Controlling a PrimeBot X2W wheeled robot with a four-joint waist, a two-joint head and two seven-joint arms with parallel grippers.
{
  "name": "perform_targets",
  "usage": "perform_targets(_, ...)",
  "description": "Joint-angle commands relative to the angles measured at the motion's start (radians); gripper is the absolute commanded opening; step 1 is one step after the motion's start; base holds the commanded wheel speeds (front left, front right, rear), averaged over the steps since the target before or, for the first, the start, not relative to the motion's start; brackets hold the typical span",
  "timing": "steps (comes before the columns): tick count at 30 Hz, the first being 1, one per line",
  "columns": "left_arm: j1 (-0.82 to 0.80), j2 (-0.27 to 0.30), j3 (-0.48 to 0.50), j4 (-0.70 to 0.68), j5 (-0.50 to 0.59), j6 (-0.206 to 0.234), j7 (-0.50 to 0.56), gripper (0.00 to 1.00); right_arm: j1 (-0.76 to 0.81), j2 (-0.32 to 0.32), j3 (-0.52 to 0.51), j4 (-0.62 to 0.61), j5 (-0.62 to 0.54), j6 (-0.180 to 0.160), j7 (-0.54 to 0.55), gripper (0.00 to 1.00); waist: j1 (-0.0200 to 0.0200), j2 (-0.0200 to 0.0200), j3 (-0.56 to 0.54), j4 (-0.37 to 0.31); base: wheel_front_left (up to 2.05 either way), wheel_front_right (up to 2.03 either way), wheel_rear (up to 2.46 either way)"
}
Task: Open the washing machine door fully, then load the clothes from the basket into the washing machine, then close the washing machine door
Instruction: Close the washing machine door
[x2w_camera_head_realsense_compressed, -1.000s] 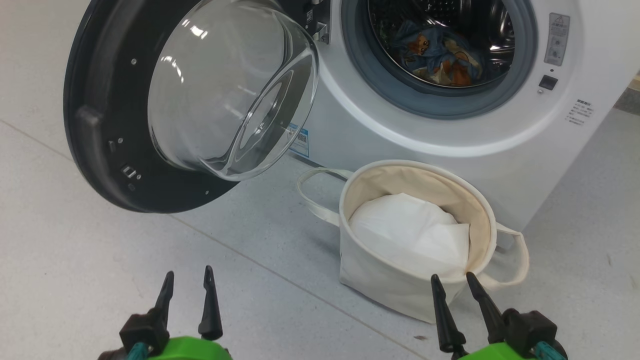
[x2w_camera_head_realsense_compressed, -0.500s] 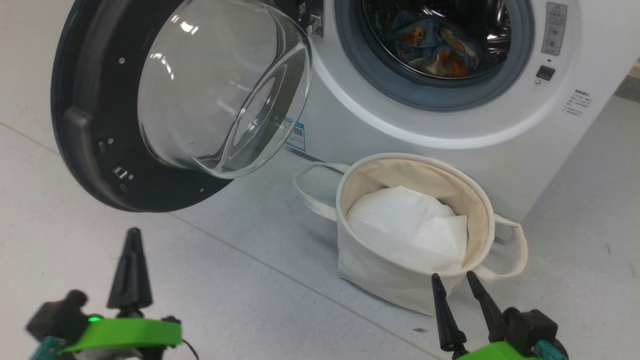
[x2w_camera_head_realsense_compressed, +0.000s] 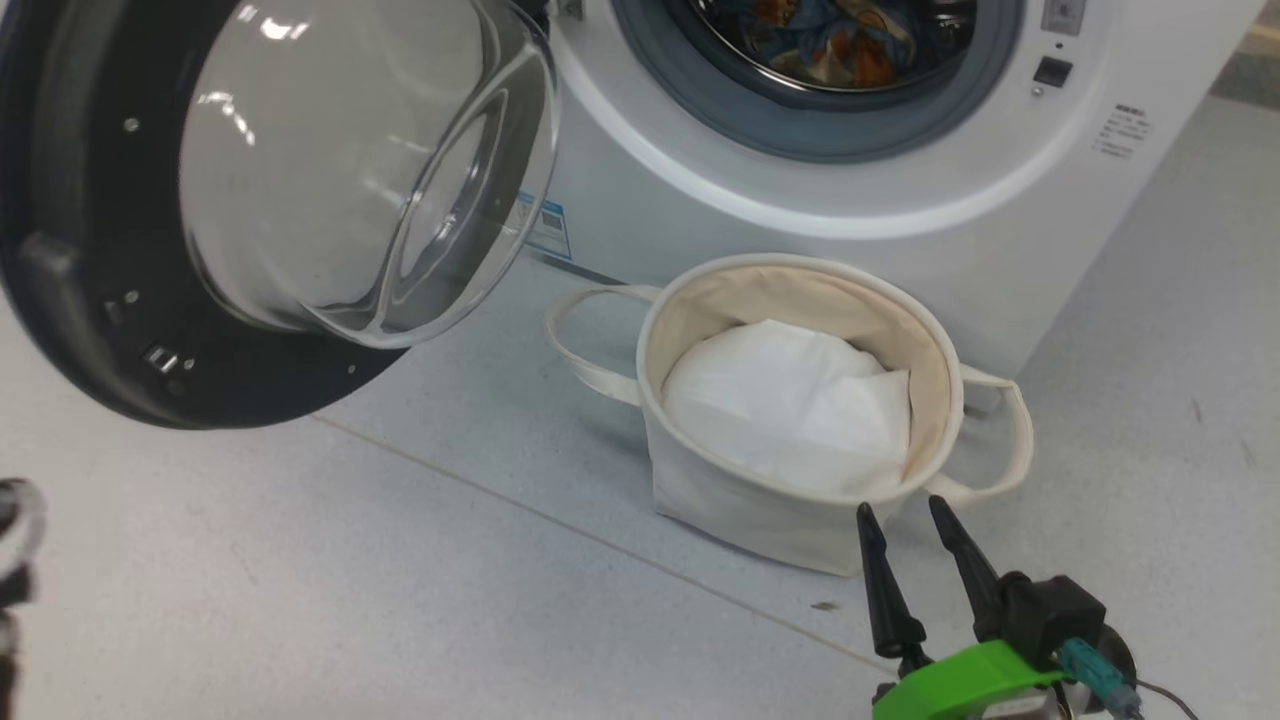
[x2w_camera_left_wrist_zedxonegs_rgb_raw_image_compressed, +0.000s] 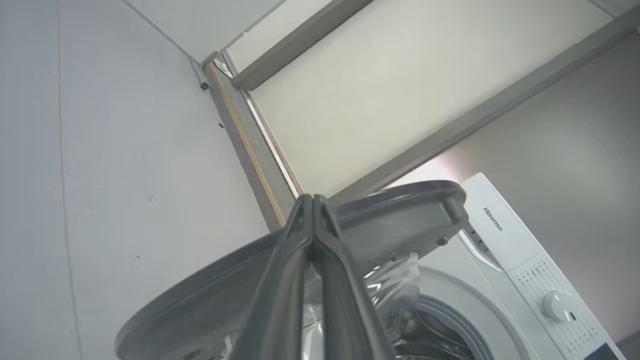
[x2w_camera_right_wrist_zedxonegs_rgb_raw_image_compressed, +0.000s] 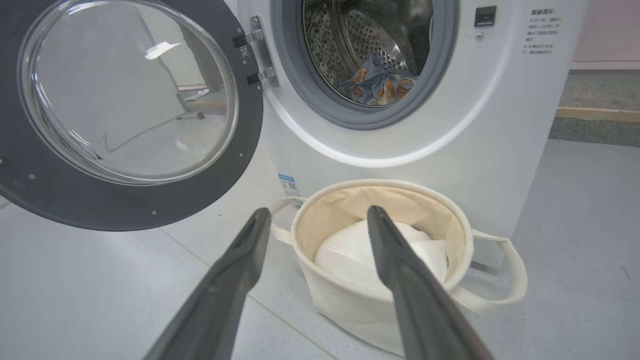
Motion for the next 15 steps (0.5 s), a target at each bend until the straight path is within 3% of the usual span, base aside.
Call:
perform_targets(1,-0.055,0.072,0.055,0.006,-0.035,-0.006,0.025,0.0,-0.04,-0.003,0.021,-0.025,-0.011,0.001,-0.005,1.0,0.0,0.0,0.021,-0.02,0.0,0.0,0.0)
perform_targets(8,-0.247,0.216,0.186,0.314,-0.242,0.04,0.201,0.0,-0.069,-0.003,0.008,-0.008,-0.061,0.001,-0.005,1.0,0.0,0.0,0.08,-0.043,0.0,0.0,0.0)
perform_targets(15,-0.35,0.32,0.189,0.536,-0.238,0.045,0.212,0.0,-0.1,-0.003,0.01,-0.005,-0.08,0.001,-0.005,1.0,0.0,0.0,0.1,-0.067,0.0,0.0,0.0)
